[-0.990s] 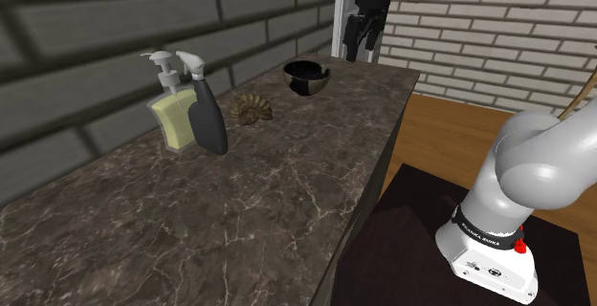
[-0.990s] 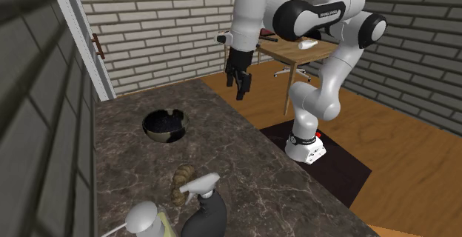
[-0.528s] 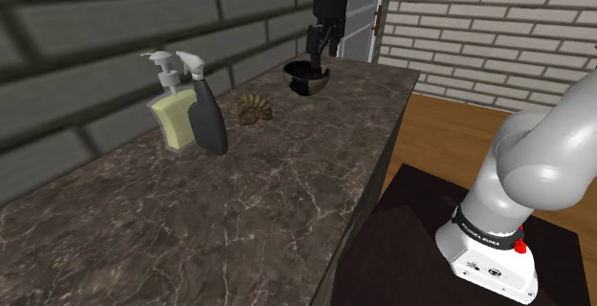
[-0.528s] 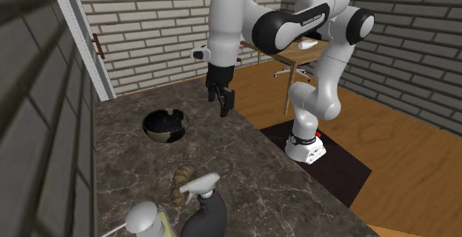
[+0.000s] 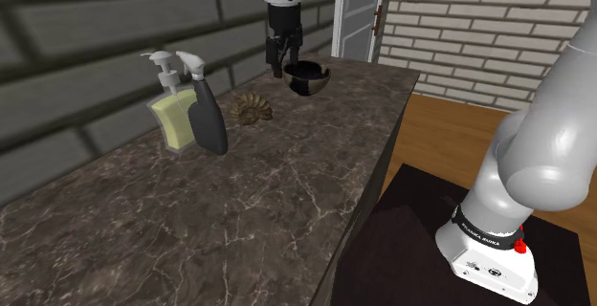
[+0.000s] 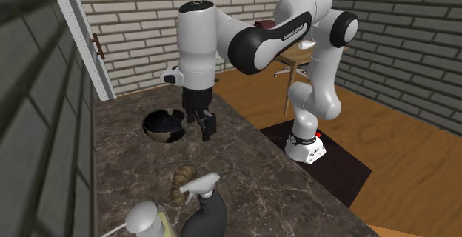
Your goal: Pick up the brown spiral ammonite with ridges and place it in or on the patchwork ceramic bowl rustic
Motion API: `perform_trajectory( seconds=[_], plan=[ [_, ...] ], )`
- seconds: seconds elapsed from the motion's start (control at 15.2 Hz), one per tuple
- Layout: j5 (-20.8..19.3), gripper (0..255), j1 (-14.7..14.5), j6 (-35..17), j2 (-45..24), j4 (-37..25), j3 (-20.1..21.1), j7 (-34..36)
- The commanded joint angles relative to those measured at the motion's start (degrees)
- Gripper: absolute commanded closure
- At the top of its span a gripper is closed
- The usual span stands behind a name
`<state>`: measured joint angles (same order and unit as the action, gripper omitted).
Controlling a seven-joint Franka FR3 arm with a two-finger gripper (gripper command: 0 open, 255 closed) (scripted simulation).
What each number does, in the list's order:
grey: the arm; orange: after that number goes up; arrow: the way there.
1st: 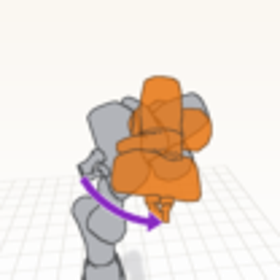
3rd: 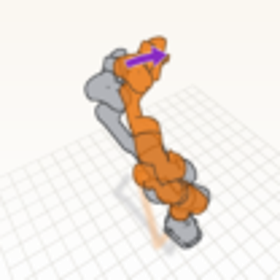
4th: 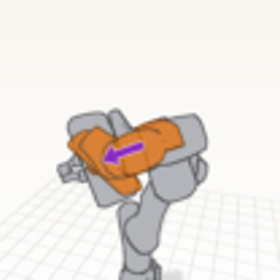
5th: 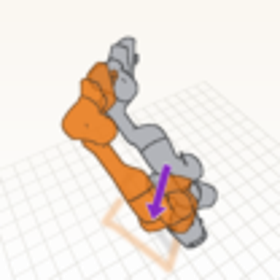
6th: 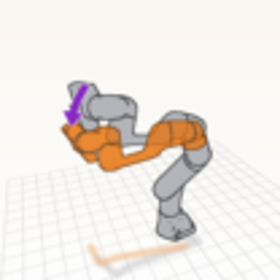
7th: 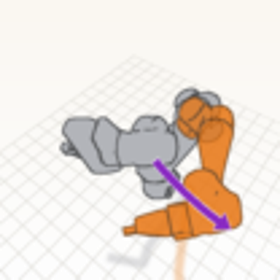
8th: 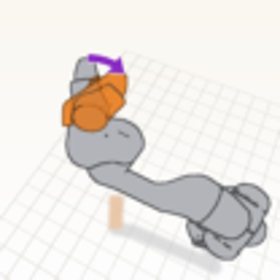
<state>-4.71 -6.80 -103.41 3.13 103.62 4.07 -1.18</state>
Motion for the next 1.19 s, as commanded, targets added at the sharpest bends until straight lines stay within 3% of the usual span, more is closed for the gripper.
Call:
perform_trajectory(
  seconds=[0.0,0.4,0.86,1.12],
  plan=[
    [-0.3,0,-0.8,0.3,-4.6,-4.2,0.9,-0.2],
    [-1.8,0,-3.4,3.3,-18.3,-19.2,2.9,-1.8],
    [-1.9,0,-3.1,-2.0,-18.4,-14.0,2.7,-1.6],
    [-1.9,0,-3.0,-2.4,-18.4,-13.6,2.7,-1.6]
  ],
)
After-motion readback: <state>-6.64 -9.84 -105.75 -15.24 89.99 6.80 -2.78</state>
